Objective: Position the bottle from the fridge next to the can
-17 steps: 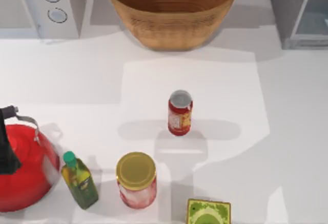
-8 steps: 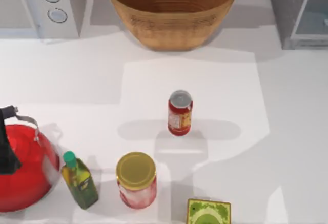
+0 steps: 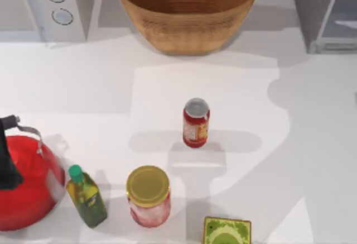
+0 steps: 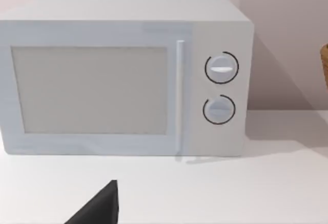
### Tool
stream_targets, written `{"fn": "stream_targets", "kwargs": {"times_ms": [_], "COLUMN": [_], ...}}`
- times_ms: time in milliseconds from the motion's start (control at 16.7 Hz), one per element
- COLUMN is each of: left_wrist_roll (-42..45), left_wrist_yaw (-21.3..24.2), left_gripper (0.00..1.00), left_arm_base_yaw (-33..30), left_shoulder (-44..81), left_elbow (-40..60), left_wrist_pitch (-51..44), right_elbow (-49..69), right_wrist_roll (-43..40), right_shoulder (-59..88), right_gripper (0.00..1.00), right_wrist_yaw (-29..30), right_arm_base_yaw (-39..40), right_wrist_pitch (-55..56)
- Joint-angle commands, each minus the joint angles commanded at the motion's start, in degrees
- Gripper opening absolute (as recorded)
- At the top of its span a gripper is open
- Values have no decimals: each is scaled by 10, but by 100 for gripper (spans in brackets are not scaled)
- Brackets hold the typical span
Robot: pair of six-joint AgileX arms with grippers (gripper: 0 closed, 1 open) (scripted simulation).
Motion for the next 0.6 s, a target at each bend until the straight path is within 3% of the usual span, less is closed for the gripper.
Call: {"fn": "stream_targets", "kwargs": {"times_ms": [360, 600], "left_wrist_roll": [0, 0], "left_wrist_yaw": [0, 0], "left_gripper": [100, 100], "left_arm_base_yaw": [0, 0], "left_shoulder": [0, 0], "left_elbow": [0, 0], "left_wrist_pitch": [0, 0], "right_elbow": [-23, -133], "right_wrist_roll": [1, 1], "right_shoulder": [-13, -75], "right_gripper": [0, 0], "right_wrist_yaw": [-3, -17], "right_arm_base_yaw": [-4, -18], "right_wrist_pitch": [12, 55]}}
